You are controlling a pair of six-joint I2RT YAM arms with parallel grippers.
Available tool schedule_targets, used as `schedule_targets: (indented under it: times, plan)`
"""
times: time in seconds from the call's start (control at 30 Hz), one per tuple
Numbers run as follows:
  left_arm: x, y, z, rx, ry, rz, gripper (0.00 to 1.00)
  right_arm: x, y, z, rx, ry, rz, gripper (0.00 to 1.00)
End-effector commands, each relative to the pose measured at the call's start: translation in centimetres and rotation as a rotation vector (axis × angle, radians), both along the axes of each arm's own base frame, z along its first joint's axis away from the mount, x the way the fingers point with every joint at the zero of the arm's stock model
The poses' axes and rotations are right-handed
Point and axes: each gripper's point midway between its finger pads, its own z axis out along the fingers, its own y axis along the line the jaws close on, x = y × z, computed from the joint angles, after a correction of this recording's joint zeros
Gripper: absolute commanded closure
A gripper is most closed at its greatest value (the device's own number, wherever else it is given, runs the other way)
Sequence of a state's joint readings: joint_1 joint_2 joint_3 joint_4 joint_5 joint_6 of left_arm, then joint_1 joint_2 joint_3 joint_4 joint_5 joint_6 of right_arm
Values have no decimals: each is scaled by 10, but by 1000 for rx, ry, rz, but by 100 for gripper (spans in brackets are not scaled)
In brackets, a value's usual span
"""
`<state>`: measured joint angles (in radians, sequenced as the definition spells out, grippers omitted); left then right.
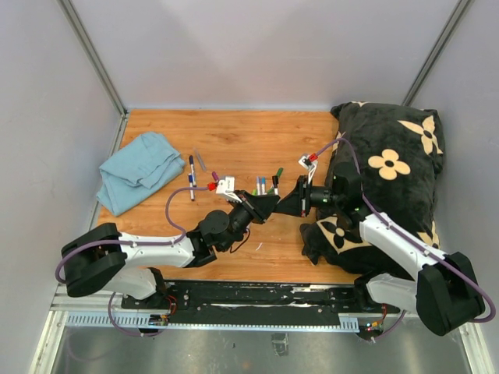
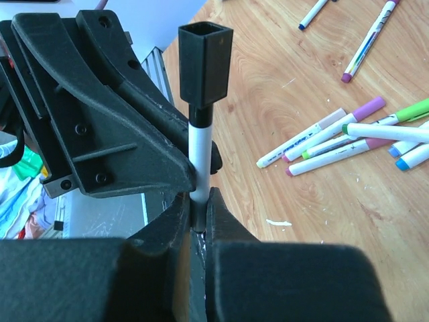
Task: Open the pen caps
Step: Pick up the pen from the center of the board.
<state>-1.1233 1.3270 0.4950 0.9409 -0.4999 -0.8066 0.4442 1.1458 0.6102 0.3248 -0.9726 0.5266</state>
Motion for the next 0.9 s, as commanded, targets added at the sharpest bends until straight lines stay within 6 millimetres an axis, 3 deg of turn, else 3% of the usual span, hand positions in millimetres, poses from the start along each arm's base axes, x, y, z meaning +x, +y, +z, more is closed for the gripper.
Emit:
schedule_targets:
  times: [0.0,0.07,0.13,0.23,0.4,0.5,0.7,0.87]
  plan:
    - [-3,-2,20,-51,-52,-5,95,-2,6,15,17,-56,43,99]
    - [-7,2,22,-56,-73,-14,83,-4,5,16,14,-68,53,99]
    - [-15,9,28,-75,-96,-37,61,-5,5,16,8,-82,68,99]
    - [-30,23,34,-89,-143,-80,38,-6,5,13,-12,-96,99,99]
    - [-48,55,34,-47,-195,-98,18,-15,3,12,-36,-178,208,99]
    - [-54,77,23,6,-210,-74,3,-20,-2,11,-55,-260,276,99]
    - [-68,116,31,-2,-343,-37,1,-16,-10,7,-130,-320,290,99]
    - [-73,127,38,25,-400,-28,1,-8,-16,-2,-213,-344,281,99]
